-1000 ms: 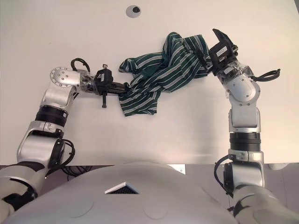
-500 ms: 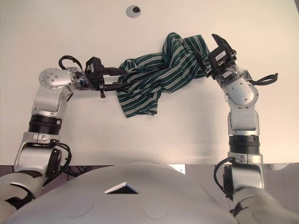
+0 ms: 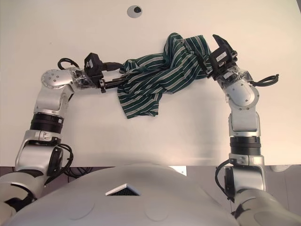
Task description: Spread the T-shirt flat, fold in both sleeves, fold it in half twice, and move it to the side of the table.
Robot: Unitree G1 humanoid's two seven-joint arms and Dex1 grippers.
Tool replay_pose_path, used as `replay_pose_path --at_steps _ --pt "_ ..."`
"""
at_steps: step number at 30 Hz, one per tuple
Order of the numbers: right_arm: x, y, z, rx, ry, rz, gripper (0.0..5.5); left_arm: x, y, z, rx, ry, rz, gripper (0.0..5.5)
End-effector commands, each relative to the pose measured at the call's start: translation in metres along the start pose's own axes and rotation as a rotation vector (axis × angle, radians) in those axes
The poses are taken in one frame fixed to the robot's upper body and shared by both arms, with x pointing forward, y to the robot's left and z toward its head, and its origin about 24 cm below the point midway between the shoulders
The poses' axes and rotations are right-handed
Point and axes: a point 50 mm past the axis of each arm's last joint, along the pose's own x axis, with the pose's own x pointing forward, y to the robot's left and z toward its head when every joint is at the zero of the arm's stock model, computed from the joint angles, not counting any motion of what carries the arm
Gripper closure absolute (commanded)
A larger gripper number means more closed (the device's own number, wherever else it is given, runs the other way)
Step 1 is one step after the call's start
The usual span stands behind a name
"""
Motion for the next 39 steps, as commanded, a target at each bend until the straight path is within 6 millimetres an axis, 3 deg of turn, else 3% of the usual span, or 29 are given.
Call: replay_pose_path --at_steps 1,14,19,23,26,30,32,36,39 --pt "-0.001 0.001 0.001 0.003 -0.006 0.011 2.59 0.008 0.006 -0.002 0.002 0.025 0.021 3.44" --pt "-0.002 0.001 0.003 0.007 -0.011 0.008 2.59 0.008 0.000 -0.001 -0.001 -0.005 -0.040 5.37" --pt "-0.002 -0.002 0.005 0.016 -0.025 -0.012 2.59 0.006 -0.001 0.007 0.072 -0.059 -0.038 5.46" --pt "-0.008 -0.022 0.022 -0.015 -0.120 -0.015 2.59 -0.039 -0.021 0.054 0.320 -0.346 -0.237 5.46" --pt "0.011 -0.019 0.033 -0.055 -0.156 0.088 2.59 -0.073 -0.040 0.064 0.388 -0.337 -0.369 5.46" --pt "0.054 -0.002 0.010 -0.150 0.031 0.230 2.59 -0.078 -0.053 0.067 0.451 -0.296 -0.421 5.46" --pt "0.063 0.012 -0.003 -0.211 0.126 0.353 2.59 -0.081 -0.054 0.069 0.480 -0.273 -0.419 5.46" --pt "0.065 0.036 -0.021 -0.304 0.230 0.557 2.59 -0.087 -0.050 0.072 0.526 -0.232 -0.390 5.46" --pt "0.044 0.046 -0.030 -0.341 0.276 0.713 2.59 -0.091 -0.040 0.069 0.565 -0.162 -0.324 5.46"
